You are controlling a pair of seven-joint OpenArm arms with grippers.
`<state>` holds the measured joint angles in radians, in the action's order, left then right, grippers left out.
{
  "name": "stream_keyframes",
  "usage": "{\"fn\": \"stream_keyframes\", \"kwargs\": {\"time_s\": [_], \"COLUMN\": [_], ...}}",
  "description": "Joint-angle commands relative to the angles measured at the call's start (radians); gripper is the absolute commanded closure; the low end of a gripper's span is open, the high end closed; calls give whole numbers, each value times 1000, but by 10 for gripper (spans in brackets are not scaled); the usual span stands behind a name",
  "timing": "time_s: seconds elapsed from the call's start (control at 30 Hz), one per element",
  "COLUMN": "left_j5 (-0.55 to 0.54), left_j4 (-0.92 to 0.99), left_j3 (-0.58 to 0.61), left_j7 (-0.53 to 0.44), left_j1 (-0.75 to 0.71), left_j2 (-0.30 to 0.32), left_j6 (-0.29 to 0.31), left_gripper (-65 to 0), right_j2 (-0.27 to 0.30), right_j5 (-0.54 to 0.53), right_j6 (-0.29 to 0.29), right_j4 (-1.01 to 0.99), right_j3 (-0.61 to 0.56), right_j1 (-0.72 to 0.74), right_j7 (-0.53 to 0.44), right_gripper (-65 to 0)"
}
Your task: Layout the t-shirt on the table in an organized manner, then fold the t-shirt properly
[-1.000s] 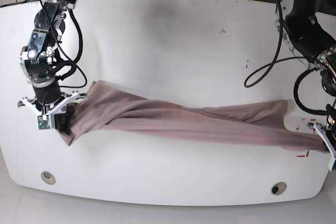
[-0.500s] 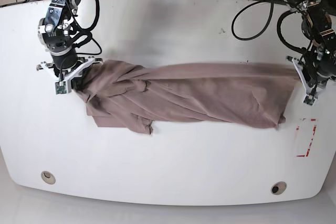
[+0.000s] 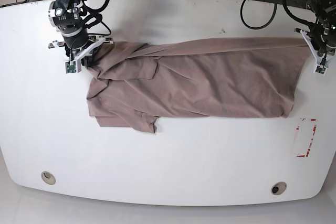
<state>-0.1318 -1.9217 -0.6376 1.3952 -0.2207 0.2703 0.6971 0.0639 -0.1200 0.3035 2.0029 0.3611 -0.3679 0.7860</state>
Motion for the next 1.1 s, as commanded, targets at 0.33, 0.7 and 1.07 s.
{"fn": "stream_keyframes", "kwargs": {"time_s": [0.33,0.7,1.07], "left_j5": [17,17,17], "left_j4": [-20,-17,-17], "left_j3": [-12,-6,-9], "left_j7": [1,-38,-38], "left_j1": [-98,-153,-153], "left_j2": [25,24,24], "left_j6": [1,1,1], "left_gripper": [0,0,0], "right_j2": [-3,-23,-40], "right_j5": [1,1,3], "right_j6": [-8,-8,-8], "right_j4": [23,20,22], "right_j3": [3,3,3], "right_j1": [-70,-107,-110], "right_j7": [-24,-24,-24], "right_gripper": [-2,-146,-260]}}
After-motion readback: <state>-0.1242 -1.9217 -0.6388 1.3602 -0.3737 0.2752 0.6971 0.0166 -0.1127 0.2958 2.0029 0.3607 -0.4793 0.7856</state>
